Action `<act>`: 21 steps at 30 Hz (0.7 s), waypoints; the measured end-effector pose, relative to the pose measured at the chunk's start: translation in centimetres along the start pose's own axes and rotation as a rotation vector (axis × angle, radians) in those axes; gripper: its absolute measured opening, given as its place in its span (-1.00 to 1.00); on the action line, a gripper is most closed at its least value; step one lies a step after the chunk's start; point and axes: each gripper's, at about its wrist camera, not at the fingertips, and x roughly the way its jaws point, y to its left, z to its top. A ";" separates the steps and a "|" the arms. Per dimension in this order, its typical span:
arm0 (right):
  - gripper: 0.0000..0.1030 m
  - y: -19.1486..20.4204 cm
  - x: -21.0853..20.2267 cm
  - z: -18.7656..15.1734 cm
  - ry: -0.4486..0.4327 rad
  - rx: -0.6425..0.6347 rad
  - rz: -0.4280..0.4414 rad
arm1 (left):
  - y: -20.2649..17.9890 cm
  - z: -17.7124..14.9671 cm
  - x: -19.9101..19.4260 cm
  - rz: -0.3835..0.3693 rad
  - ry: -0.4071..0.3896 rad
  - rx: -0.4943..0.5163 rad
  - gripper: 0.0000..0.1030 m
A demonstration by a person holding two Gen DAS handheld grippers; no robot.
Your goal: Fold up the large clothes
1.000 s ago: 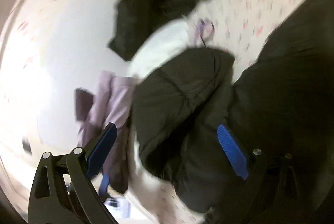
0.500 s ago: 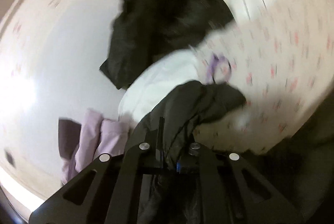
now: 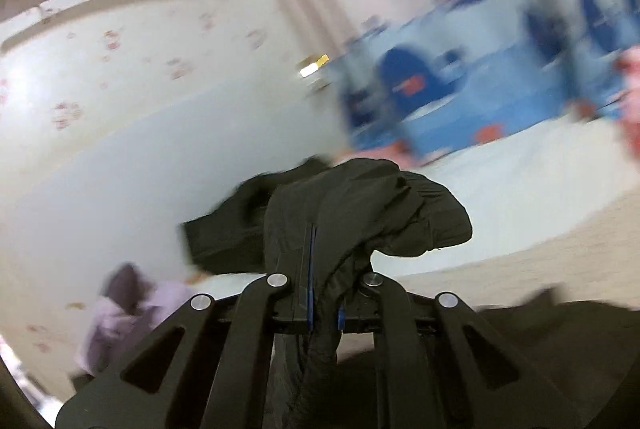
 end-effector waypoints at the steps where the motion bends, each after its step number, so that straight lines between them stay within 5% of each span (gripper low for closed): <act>1: -0.85 -2.3 -1.9 -1.2 -0.011 0.000 -0.067 | -0.7 -0.4 0.3 -0.008 0.012 0.011 0.88; 3: -0.85 -7.2 -4.3 -4.4 0.014 0.037 -0.174 | -2.1 -1.2 1.0 -0.023 0.039 0.037 0.88; 7: -0.71 -18.0 -4.2 -13.3 0.256 0.278 -0.269 | -4.5 -2.8 2.2 -0.040 0.084 0.086 0.88; 9: -0.44 -21.6 -4.7 -16.4 0.268 0.479 -0.152 | -5.8 -3.7 2.8 -0.045 0.107 0.131 0.88; 12: 0.01 -24.0 -6.2 -17.3 0.157 0.629 0.001 | -7.2 -4.9 3.7 -0.040 0.133 0.201 0.88; 14: 0.11 -25.4 -6.7 -17.6 0.102 0.714 0.067 | -8.0 -5.4 4.5 -0.033 0.150 0.232 0.88; 18: 0.01 -27.2 -7.2 -16.7 0.057 0.740 0.127 | -8.6 -6.0 5.8 -0.017 0.171 0.246 0.88; 19: -0.40 -27.2 -7.4 -16.4 0.058 0.714 0.120 | -8.8 -6.1 6.2 -0.016 0.180 0.241 0.88; 21: -0.78 -27.2 -7.9 -15.2 0.061 0.657 0.083 | -9.1 -6.4 6.9 -0.023 0.188 0.233 0.88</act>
